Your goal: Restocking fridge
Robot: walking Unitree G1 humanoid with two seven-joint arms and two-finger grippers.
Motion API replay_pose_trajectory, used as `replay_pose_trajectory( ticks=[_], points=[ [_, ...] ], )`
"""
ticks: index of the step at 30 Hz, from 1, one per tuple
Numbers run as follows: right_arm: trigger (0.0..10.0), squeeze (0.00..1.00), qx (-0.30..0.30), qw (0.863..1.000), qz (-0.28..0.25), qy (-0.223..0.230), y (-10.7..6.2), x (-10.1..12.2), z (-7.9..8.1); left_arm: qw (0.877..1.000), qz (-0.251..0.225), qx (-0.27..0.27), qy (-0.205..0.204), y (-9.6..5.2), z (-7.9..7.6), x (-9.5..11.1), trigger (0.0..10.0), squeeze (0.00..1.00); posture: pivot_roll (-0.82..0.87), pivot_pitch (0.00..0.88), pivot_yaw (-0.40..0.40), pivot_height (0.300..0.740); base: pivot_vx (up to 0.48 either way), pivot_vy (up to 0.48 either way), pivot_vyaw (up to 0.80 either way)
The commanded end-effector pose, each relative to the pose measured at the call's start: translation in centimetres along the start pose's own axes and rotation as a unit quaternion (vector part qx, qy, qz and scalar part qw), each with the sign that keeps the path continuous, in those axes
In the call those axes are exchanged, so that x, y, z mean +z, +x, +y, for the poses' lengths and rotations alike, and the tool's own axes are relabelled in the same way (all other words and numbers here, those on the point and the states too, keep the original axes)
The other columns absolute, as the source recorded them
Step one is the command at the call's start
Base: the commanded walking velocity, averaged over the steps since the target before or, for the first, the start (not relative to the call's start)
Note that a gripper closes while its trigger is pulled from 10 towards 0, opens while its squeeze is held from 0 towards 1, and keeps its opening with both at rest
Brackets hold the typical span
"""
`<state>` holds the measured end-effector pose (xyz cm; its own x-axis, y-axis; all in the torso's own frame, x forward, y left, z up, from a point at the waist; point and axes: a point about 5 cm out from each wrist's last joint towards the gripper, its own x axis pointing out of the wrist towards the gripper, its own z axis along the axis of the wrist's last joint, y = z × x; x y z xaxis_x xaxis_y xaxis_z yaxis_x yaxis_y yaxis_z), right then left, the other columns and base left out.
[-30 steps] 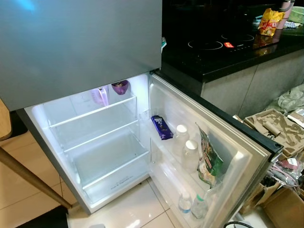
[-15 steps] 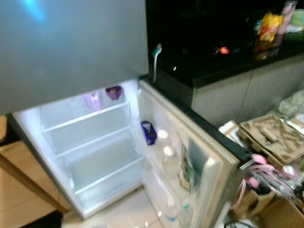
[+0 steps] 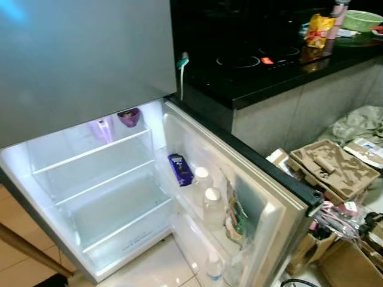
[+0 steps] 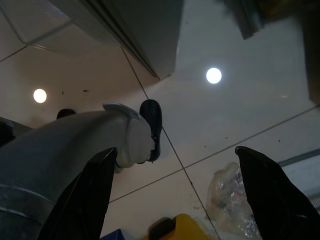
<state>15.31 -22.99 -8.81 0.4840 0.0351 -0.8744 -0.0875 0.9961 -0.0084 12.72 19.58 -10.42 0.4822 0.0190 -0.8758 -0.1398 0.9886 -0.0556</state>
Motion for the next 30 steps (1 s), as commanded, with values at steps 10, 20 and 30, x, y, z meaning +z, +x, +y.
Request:
replay_pose_trajectory(
  ticks=[10, 20, 30],
  points=[
    [10.0, 0.0, 0.009, 1.0, 0.006, -0.005, 0.06, -0.3, 0.46, 1.0, 0.018, 0.011, 0.015, -0.18, 0.62, -0.67, 10.0, 0.0, -0.09, 0.0, 0.004, 0.734, -0.064, 0.0, 0.0],
    [10.0, 0.0, 0.01, 1.0, 0.006, -0.003, 0.06, -0.3, 0.45, 1.0, 0.017, 0.008, 0.016, -0.12, 0.37, -0.58, 10.0, 0.0, -0.09, 0.0, 0.004, 0.734, 0.048, 0.0, 0.0],
    [10.0, 0.0, 0.01, 1.0, 0.007, 0.0, 0.04, -0.41, 0.46, 1.0, 0.02, 0.009, 0.016, -0.15, 0.35, -0.8, 10.0, 0.0, -0.1, 0.0, 0.004, 0.734, 0.003, 0.0, 0.0]
  ],
)
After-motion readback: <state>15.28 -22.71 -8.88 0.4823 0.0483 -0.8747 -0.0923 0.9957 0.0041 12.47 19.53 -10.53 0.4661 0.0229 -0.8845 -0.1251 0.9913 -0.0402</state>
